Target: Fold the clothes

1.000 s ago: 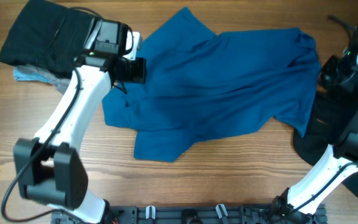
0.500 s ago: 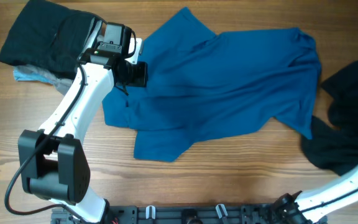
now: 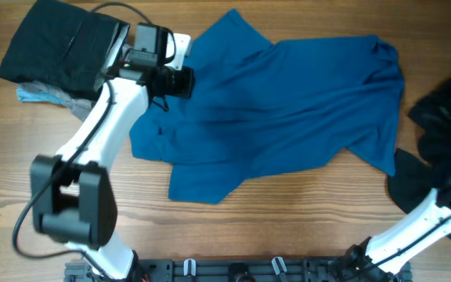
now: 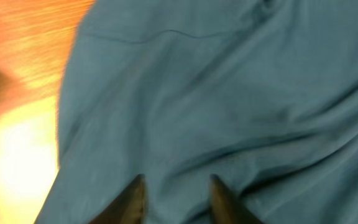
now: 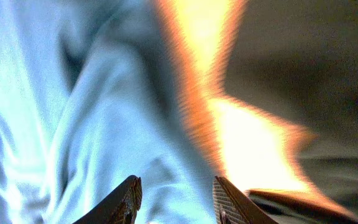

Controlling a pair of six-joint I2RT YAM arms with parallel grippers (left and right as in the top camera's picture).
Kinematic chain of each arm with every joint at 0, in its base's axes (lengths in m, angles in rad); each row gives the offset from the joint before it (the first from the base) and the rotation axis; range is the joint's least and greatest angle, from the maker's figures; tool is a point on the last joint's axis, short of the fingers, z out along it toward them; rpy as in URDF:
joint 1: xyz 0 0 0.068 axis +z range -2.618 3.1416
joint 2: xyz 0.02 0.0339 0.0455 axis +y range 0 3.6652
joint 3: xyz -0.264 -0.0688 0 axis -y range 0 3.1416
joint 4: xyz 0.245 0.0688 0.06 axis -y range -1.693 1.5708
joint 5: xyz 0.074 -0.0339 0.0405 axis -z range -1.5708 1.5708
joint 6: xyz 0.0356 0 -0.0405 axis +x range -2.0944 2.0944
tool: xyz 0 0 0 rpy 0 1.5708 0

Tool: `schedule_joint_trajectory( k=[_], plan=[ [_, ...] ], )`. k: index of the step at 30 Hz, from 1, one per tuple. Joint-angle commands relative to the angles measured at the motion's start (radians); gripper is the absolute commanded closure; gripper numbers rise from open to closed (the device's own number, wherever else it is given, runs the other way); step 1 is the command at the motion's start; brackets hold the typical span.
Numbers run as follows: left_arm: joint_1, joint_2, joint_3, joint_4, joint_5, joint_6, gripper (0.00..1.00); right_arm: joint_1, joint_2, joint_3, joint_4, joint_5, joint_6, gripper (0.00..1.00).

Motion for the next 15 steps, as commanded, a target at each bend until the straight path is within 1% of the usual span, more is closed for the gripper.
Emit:
schedule_joint_trajectory(
  k=[1, 4, 6, 8, 10, 11, 14, 15],
  plan=[
    [-0.005, 0.159, -0.008, 0.077, 0.03, 0.072, 0.87, 0.116, -0.029, -0.01, -0.03, 0.034, -0.072, 0.59],
    [-0.005, 0.258, -0.008, 0.182, 0.025, 0.072, 0.92, 0.182, -0.029, -0.01, -0.085, 0.105, -0.071, 0.59],
    [0.001, 0.301, -0.008, 0.243, -0.008, 0.059, 0.94, 0.208, -0.029, -0.01, -0.121, 0.14, -0.07, 0.59],
    [0.021, 0.354, -0.008, 0.333, -0.169, -0.029, 0.94, 0.222, -0.029, -0.01, -0.157, 0.139, -0.069, 0.58],
    [0.065, 0.392, -0.008, 0.419, -0.367, -0.154, 0.96, 0.232, -0.029, -0.014, -0.181, 0.138, -0.069, 0.56],
    [0.095, 0.402, -0.008, 0.454, -0.395, -0.178, 0.96, 0.24, -0.028, -0.017, -0.188, 0.14, -0.068, 0.55],
    [0.168, 0.403, 0.006, 0.492, -0.387, -0.233, 0.96, 0.265, -0.028, -0.051, -0.151, 0.165, 0.016, 0.51],
    [0.192, 0.403, 0.023, 0.491, -0.338, -0.243, 0.96, 0.275, -0.028, -0.071, -0.129, 0.165, 0.016, 0.51]
  ],
)
